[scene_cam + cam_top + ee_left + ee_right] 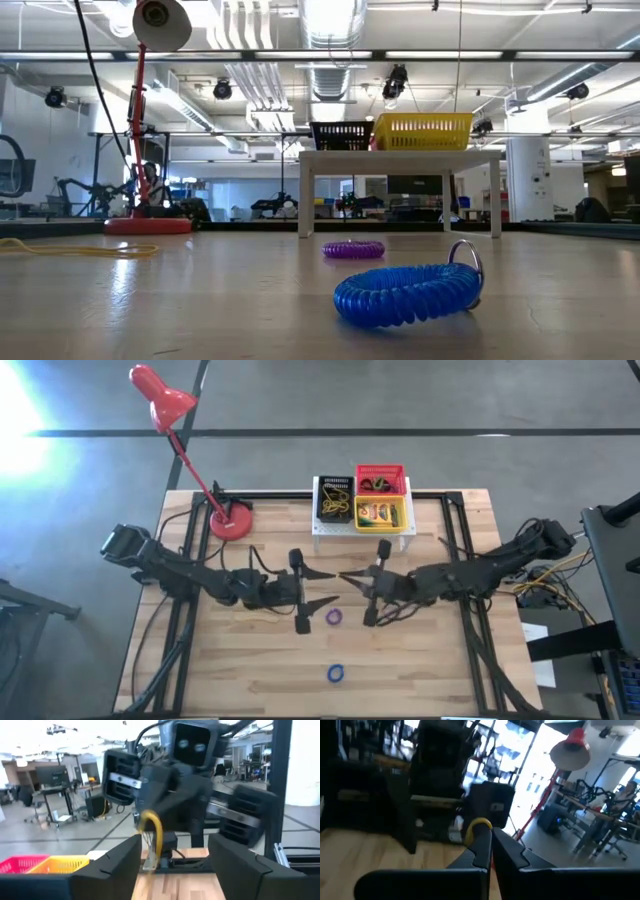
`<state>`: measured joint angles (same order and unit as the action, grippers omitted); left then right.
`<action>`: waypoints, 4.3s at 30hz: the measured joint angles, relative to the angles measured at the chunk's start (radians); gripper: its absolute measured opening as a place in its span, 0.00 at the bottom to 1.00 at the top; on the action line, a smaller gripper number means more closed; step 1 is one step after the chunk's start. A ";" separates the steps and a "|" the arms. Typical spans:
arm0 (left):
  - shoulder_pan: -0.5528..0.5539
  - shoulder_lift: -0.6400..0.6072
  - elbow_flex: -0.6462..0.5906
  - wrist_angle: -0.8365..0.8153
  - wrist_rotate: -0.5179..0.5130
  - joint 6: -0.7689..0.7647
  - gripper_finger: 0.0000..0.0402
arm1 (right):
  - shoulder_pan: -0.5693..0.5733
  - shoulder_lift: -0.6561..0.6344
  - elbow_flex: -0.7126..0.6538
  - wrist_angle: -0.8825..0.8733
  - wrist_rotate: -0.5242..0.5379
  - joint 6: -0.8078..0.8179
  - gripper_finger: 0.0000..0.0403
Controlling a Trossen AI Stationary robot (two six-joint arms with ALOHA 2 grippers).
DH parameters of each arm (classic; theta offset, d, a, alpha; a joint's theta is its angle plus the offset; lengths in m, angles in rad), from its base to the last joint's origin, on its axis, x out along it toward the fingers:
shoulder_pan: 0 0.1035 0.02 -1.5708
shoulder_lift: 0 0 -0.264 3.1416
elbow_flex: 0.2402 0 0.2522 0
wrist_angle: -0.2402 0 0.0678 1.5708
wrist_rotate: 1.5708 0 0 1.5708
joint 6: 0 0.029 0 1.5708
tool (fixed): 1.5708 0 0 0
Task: Pick & Place Office Desk Supplies
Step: Put the yellow rubber band into the black bin on the shelf, then put the violet spring keychain into the red bin on the shelf
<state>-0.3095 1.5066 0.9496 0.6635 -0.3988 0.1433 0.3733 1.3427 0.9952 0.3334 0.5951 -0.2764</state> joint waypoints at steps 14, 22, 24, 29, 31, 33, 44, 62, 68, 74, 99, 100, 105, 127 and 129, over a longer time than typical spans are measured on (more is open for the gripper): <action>0.028 0.010 -0.006 -0.184 0.000 -0.074 0.36 | 0.002 0.132 0.177 -0.318 0.060 0.073 0.02; 0.028 0.013 -0.006 -0.260 0.000 -0.099 0.03 | 0.002 0.100 0.151 -0.405 0.060 0.188 0.02; 0.028 0.013 -0.006 -0.260 0.000 -0.100 0.02 | 0.002 0.099 0.144 -0.416 0.060 0.196 0.02; 0.035 0.013 0.016 -0.286 0.000 -0.123 0.01 | 0.002 0.050 0.160 -0.533 0.061 0.250 0.06; 0.046 0.013 0.046 -0.340 0.000 -0.126 0.01 | 0.002 0.011 0.161 -0.623 0.077 0.310 0.10; 0.069 0.013 0.087 -0.430 0.000 -0.147 0.01 | 0.002 -0.026 0.152 -0.717 0.110 0.402 0.13; 0.475 0.016 0.293 -0.603 0.102 -0.113 0.02 | 0.066 -0.078 -0.214 -0.712 0.251 0.904 0.17; 0.807 0.296 0.702 -1.214 0.471 -0.017 0.38 | 0.080 -0.081 -0.297 -0.647 0.395 0.942 0.16; 0.772 0.249 0.909 -1.482 0.398 -0.137 0.52 | 0.080 -0.078 -0.298 -0.612 0.451 0.923 0.16; 0.623 0.152 0.798 -1.447 0.397 -0.219 0.53 | 0.080 -0.049 -0.307 -0.513 0.477 0.879 0.15; 0.178 0.034 -0.027 -0.724 0.170 -0.590 0.51 | -0.205 0.526 -0.164 -0.014 -0.450 0.523 0.47; 0.178 0.032 -0.029 -0.734 0.170 -0.590 0.51 | -0.213 0.527 -0.154 -0.060 -0.495 0.505 0.47; 0.180 0.023 -0.035 -0.740 0.148 -0.589 0.51 | -0.219 0.516 -0.133 -0.194 -0.541 0.461 0.40; 0.180 0.047 -0.040 -0.661 0.040 -0.580 0.51 | 0.279 0.089 -0.218 -0.250 -0.076 0.602 0.06; 0.180 0.048 -0.040 -0.643 0.039 -0.564 0.51 | 0.310 0.010 -0.218 -0.249 -0.075 0.537 0.06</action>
<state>-0.1291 1.5547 0.9092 0.0203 -0.3595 -0.4205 0.6833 1.3528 0.7776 0.0849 0.5201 0.2611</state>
